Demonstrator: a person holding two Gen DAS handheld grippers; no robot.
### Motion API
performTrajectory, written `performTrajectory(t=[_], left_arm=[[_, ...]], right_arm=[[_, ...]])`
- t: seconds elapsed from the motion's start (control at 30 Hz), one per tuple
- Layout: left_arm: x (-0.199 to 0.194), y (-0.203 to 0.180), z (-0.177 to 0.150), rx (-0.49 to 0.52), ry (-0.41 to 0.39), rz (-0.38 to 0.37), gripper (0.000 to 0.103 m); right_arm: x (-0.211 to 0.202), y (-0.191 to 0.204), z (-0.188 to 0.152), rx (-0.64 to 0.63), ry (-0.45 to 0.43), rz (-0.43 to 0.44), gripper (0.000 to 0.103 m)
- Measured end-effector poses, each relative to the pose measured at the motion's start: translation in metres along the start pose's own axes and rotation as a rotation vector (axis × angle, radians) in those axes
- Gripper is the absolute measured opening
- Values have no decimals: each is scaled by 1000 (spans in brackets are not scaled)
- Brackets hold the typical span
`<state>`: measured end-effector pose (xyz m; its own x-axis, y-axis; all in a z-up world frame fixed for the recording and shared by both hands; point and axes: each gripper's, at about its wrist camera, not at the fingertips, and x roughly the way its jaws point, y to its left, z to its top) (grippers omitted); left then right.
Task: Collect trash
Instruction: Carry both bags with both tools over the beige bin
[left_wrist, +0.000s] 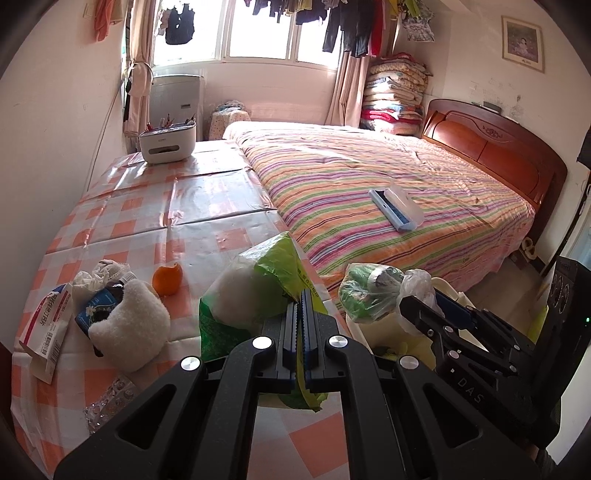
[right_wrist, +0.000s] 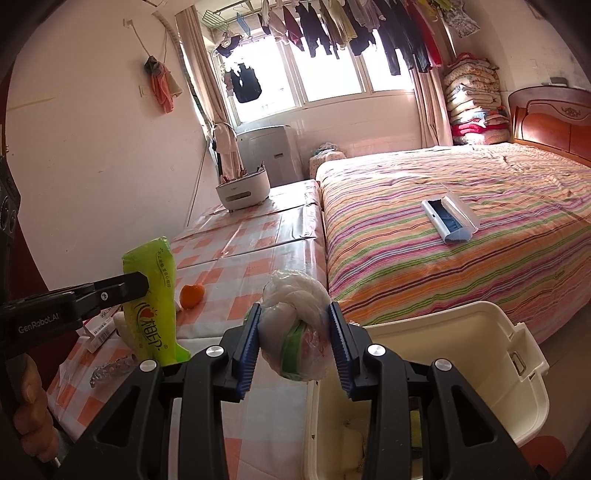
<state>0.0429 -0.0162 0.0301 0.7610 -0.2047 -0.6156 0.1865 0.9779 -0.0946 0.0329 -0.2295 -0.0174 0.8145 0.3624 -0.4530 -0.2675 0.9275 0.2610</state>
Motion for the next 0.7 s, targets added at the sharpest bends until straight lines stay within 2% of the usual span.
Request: performTrajectory(t=[0.7], left_arm=[[26,-58,-13,54,27,-158,2]], right_arm=[[-25,-53,-3,78,-24,-121,35]])
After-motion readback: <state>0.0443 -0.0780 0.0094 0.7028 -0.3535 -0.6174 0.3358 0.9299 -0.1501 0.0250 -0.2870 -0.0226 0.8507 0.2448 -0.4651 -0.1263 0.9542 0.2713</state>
